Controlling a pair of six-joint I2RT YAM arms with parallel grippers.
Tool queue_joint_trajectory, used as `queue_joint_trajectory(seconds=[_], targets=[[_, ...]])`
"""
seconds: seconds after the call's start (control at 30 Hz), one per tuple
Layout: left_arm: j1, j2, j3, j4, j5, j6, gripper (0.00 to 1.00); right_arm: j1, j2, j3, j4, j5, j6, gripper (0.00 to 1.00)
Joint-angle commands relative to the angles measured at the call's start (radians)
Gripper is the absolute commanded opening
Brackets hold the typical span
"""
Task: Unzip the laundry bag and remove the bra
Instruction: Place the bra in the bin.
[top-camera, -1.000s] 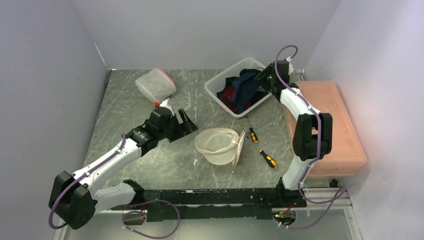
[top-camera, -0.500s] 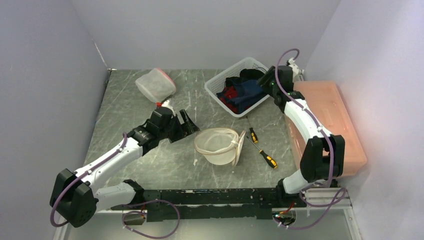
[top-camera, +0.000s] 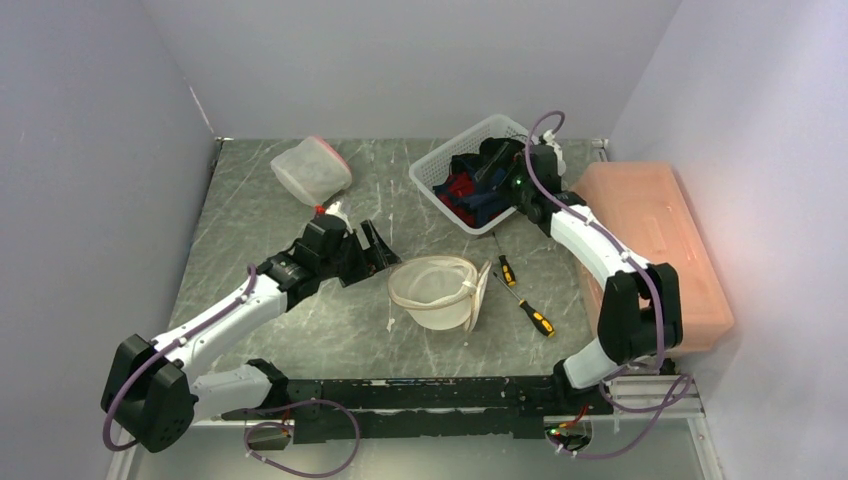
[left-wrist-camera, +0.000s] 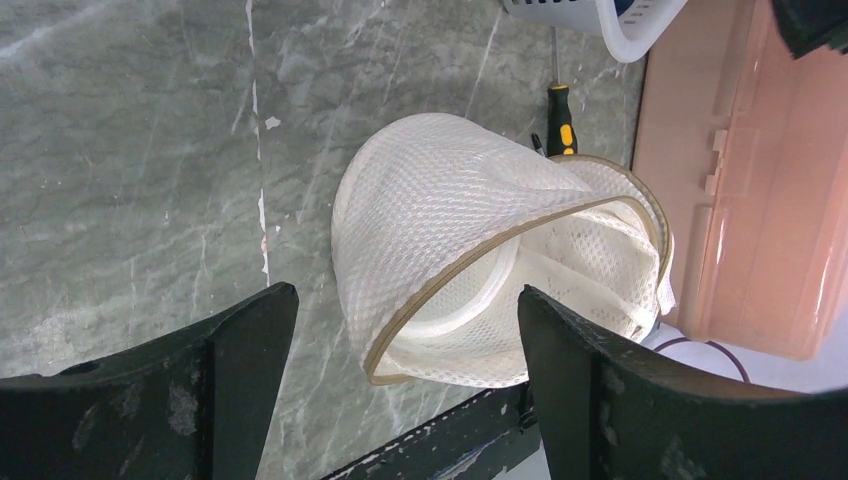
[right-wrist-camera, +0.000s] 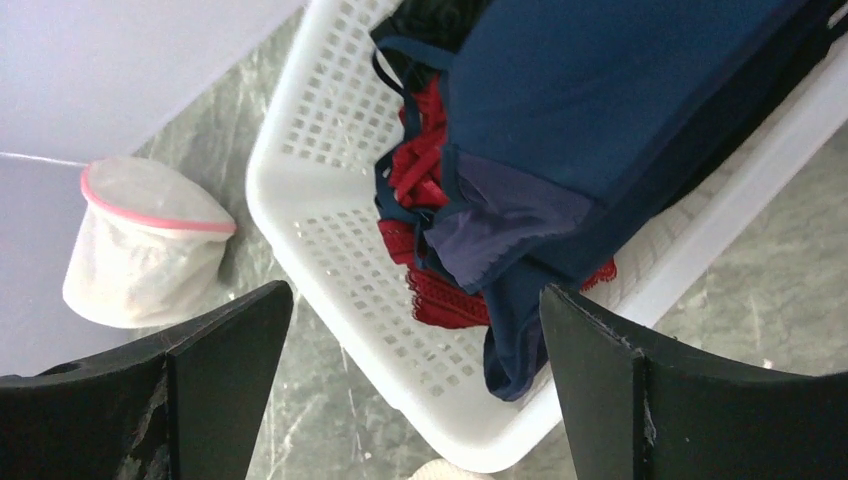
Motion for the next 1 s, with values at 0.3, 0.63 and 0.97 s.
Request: queue_joint_trajectory(seconds=[0.3,0.63,0.97], targets=[[0.002,-0.021,-0.008,0.01,-0.001,0.002,0.87,-0.017,0.113,-0.03,0.115,0.011,0.157,0.97],[0.002,-0.029,-0.013,-0.002,-0.016,-0.001,0.87,-0.026,0.192,-0.015,0.25,-0.063,0.194,0.61],[0.001,-0.012,-0.013,0.003,-0.013,-0.001,0.87,-0.031,0.171,0.003,0.307,-0.107,0.203,0.0]])
